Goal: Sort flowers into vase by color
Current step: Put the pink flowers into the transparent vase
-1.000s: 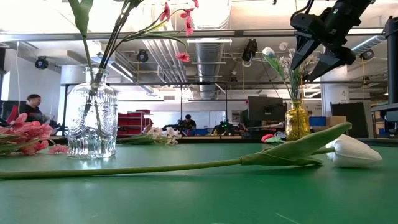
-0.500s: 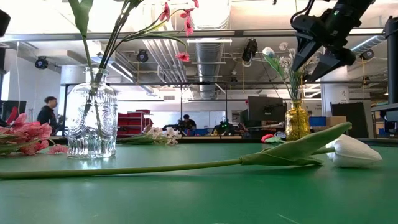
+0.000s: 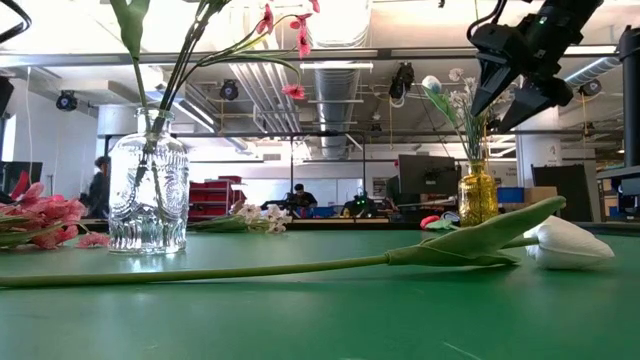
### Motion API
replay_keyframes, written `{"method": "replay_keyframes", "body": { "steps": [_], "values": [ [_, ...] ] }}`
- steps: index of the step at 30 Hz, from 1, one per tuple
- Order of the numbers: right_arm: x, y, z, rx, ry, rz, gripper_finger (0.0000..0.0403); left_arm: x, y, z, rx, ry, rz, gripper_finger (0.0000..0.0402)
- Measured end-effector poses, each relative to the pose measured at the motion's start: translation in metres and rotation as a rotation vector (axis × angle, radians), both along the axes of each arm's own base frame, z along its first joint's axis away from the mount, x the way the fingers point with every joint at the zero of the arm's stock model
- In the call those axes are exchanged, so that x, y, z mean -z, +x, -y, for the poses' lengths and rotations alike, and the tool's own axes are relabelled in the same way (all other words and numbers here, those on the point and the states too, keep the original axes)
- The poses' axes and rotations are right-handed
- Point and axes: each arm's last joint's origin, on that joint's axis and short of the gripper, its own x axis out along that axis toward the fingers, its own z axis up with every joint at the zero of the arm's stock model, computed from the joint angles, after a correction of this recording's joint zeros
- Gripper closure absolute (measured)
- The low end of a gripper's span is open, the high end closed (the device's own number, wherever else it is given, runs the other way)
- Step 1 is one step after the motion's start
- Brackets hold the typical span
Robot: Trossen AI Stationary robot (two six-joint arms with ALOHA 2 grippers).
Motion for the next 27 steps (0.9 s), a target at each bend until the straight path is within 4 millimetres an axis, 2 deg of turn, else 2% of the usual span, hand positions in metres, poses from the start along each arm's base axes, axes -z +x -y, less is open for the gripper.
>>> {"method": "replay_keyframes", "body": {
  "steps": [8, 17, 27],
  "values": [
    [0.000, 0.000, 0.000, 0.006, 0.004, 0.002, 0.0046, 0.005, -0.001, -0.001, -0.005, 0.042, -0.034, 0.0063],
    [0.000, 0.000, 0.000, 0.005, 0.004, 0.002, 0.0046, 0.025, 0.004, 0.005, -0.077, 0.115, -0.096, 0.0079],
    [0.000, 0.000, 0.000, 0.006, 0.004, 0.002, 0.0046, 0.026, 0.009, 0.012, -0.078, 0.158, -0.131, 0.0090]
  ]
}}
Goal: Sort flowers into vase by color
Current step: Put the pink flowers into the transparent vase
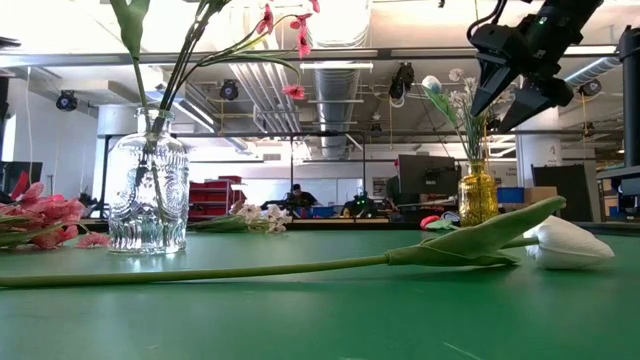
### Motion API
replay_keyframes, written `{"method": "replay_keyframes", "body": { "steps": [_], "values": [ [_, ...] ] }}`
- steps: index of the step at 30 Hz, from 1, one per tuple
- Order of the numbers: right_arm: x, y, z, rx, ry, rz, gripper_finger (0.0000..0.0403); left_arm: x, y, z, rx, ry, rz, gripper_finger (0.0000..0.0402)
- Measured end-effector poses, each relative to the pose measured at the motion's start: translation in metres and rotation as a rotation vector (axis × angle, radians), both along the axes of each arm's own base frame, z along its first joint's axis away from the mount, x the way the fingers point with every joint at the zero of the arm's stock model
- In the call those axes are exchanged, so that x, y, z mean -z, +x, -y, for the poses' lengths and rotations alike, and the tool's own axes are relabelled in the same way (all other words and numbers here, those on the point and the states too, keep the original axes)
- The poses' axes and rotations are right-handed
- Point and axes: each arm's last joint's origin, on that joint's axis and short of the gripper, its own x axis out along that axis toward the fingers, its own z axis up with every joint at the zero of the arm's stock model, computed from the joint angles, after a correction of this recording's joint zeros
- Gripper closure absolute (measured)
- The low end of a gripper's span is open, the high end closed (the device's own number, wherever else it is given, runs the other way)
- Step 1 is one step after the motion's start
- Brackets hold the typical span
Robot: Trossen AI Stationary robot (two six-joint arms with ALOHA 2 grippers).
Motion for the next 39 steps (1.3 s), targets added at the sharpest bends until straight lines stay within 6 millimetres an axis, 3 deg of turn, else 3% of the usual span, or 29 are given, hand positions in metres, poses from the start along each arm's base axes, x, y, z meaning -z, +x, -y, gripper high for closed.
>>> {"method": "replay_keyframes", "body": {
  "steps": [35, 39],
  "values": [
    [0.0003, 0.0000, -0.0004, -0.002, 0.000, -0.001, 0.0046, -0.0049, 0.0005, 0.0009, 0.020, -0.003, -0.006, 0.0091],
    [0.0003, 0.0000, -0.0004, -0.002, 0.001, -0.001, 0.0046, -0.0049, 0.0006, 0.0009, 0.027, 0.000, -0.002, 0.0106]
  ]
}}
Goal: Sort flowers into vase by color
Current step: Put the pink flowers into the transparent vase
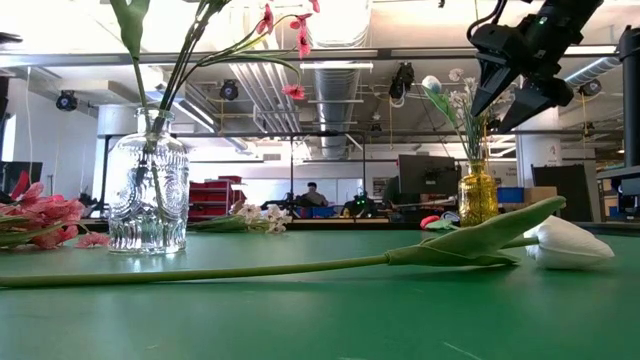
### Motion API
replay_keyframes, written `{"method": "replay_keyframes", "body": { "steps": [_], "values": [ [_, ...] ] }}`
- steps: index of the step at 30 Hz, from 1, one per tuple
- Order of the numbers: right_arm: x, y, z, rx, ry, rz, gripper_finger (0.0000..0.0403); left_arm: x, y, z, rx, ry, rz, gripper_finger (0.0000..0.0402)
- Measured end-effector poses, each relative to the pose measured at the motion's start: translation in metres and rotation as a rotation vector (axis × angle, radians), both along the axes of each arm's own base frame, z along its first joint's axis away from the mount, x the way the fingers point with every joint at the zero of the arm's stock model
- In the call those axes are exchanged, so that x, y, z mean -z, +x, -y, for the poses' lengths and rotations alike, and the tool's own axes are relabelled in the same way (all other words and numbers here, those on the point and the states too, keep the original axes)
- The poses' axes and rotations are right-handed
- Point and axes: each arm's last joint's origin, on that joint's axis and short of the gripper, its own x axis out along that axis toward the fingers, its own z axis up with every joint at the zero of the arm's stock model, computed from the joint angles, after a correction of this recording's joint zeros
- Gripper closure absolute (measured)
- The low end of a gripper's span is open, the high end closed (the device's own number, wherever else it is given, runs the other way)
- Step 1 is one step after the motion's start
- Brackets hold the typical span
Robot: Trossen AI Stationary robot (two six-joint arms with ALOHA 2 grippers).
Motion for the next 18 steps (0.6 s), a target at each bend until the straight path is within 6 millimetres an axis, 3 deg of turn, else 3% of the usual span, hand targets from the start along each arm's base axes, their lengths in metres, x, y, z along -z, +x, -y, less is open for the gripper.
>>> {"method": "replay_keyframes", "body": {
  "steps": [12, 18],
  "values": [
    [0.0000, 0.0000, 0.0000, 0.000, 0.000, 0.000, 0.0046, -0.0001, 0.0003, -0.0004, 0.005, 0.010, 0.010, 0.0307],
    [0.0000, 0.0000, 0.0000, 0.000, 0.000, 0.000, 0.0046, -0.0001, 0.0002, -0.0005, 0.005, 0.012, 0.009, 0.0378]
  ]
}}
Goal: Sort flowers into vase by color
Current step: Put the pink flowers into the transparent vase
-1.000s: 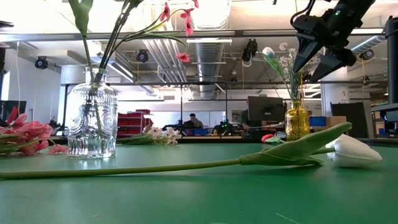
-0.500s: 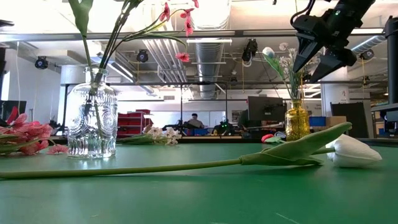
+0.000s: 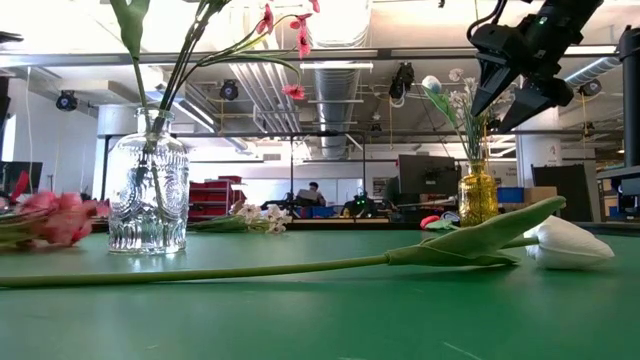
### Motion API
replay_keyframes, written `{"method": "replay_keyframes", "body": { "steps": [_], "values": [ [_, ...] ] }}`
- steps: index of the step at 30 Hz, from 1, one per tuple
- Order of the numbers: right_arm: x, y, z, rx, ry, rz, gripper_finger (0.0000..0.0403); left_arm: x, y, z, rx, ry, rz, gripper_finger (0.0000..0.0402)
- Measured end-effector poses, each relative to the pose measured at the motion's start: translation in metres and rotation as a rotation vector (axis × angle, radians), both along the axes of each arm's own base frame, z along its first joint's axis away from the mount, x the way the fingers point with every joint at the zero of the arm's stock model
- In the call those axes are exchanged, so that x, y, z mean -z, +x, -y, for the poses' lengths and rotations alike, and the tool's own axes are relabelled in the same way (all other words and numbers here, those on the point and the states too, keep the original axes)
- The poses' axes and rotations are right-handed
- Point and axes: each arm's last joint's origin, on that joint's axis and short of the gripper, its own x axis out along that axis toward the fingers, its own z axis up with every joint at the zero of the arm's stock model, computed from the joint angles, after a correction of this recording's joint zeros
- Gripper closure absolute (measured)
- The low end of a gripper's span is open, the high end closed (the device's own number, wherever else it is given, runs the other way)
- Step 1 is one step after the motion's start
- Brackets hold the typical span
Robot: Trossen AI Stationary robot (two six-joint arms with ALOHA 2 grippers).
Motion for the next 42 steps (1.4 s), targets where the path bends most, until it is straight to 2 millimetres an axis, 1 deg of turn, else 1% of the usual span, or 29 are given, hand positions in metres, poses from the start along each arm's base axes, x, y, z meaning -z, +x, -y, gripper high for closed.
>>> {"method": "replay_keyframes", "body": {
  "steps": [3, 8, 10, 14, 18, 22, 26, 30, 34, 37, 42],
  "values": [
    [0.000, 0.000, 0.000, 0.000, 0.000, 0.000, 0.0046, 0.000, 0.000, 0.000, 0.000, 0.007, 0.003, 0.0397],
    [0.000, 0.000, 0.000, 0.000, 0.000, 0.000, 0.0046, -0.001, 0.000, -0.001, 0.000, 0.011, 0.002, 0.0398],
    [0.000, 0.000, 0.000, 0.000, 0.000, 0.000, 0.0046, -0.004, 0.001, 0.001, 0.007, 0.008, 0.004, 0.0398],
    [0.000, 0.000, 0.000, 0.000, 0.000, 0.000, 0.0046, -0.019, 0.001, 0.001, 0.022, 0.048, -0.030, 0.0400],
    [0.000, 0.000, 0.000, 0.000, 0.000, 0.000, 0.0046, -0.041, -0.002, -0.003, 0.036, 0.099, -0.074, 0.0400],
    [0.000, 0.000, 0.000, 0.000, 0.000, 0.000, 0.0046, -0.065, -0.007, -0.010, 0.042, 0.111, -0.068, 0.0400],
    [0.000, 0.000, 0.000, 0.000, 0.000, -0.001, 0.0046, -0.084, -0.011, -0.018, 0.022, 0.135, 0.002, 0.0400],
    [0.000, 0.000, 0.000, -0.002, -0.001, -0.001, 0.0046, -0.099, -0.015, -0.026, -0.012, 0.135, 0.079, 0.0400],
    [0.000, 0.000, 0.000, -0.005, -0.002, -0.003, 0.0046, -0.109, -0.019, -0.037, -0.040, 0.141, 0.115, 0.0400],
    [0.000, 0.000, 0.000, -0.009, 0.002, -0.002, 0.0046, -0.116, -0.024, -0.048, -0.040, 0.186, 0.132, 0.0400],
    [0.000, 0.000, 0.000, -0.010, 0.003, -0.003, 0.0046, -0.128, -0.029, -0.060, -0.039, 0.220, 0.245, 0.0400]
  ]
}}
